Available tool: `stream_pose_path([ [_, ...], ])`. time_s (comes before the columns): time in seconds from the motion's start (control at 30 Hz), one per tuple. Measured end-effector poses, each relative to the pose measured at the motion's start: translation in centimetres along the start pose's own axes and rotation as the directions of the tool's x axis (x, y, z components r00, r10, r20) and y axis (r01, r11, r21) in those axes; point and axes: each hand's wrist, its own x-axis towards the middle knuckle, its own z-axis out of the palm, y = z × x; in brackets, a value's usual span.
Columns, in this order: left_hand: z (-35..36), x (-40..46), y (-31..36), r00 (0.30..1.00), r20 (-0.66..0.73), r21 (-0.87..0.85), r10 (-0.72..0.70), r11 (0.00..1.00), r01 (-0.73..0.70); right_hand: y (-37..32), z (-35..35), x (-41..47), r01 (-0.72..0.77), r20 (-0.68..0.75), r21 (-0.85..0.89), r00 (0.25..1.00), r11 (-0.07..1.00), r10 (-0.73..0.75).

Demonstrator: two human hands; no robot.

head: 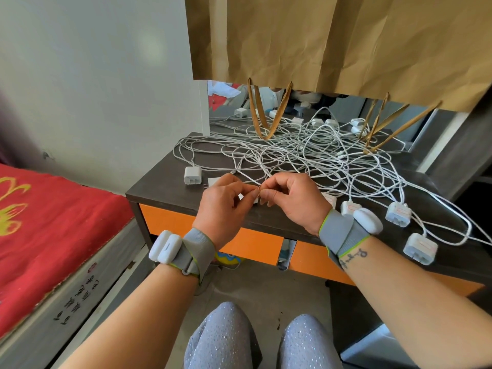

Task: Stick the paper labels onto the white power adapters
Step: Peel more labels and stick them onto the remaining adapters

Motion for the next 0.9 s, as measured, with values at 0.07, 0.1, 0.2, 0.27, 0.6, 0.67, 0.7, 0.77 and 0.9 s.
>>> stream_pose_path([
  [0.07,0.0,-0.1,0.0,1.0,-0.006,-0.002,0.01,1.0,-0.01,0.0,0.0,0.0,-0.002,0.002,0.014,1.0,1.0,0.002],
  [0.1,0.1,-0.1,0.0,1.0,-0.007,-0.006,0.011,1.0,-0.011,0.0,0.0,0.0,-0.004,0.001,0.023,1.0,1.0,0.004],
  [0.2,0.2,0.0,-0.1,1.0,-0.02,-0.027,-0.007,1.0,0.007,0.0,0.1,-0.1,-0.007,0.001,0.039,1.0,0.999,0.007],
  [0.27,0.4,0.0,-0.1,0.999,-0.032,-0.037,-0.039,0.999,0.038,0.1,0.3,-0.1,-0.014,-0.008,0.051,1.0,0.999,0.015],
  [0.6,0.5,0.1,-0.4,0.973,-0.016,-0.099,-0.231,0.969,0.229,0.3,0.8,-0.1,-0.099,-0.065,0.127,0.992,0.987,0.108],
  [0.67,0.5,0.1,-0.3,0.969,-0.005,-0.101,-0.248,0.964,0.246,0.5,0.9,-0.1,-0.112,-0.077,0.094,0.99,0.989,0.12],
  [0.7,0.4,0.2,-0.2,0.967,-0.001,-0.104,-0.254,0.962,0.252,0.5,0.9,0.0,-0.117,-0.078,0.091,0.989,0.989,0.124],
  [0.77,0.4,0.2,-0.2,0.965,0.003,-0.111,-0.264,0.959,0.262,0.6,0.9,0.0,-0.119,-0.079,0.099,0.989,0.988,0.127],
  [0.9,0.2,0.3,-0.1,0.965,0.012,-0.117,-0.263,0.958,0.263,0.6,1.2,-0.1,-0.133,-0.1,0.134,0.984,0.982,0.147],
])
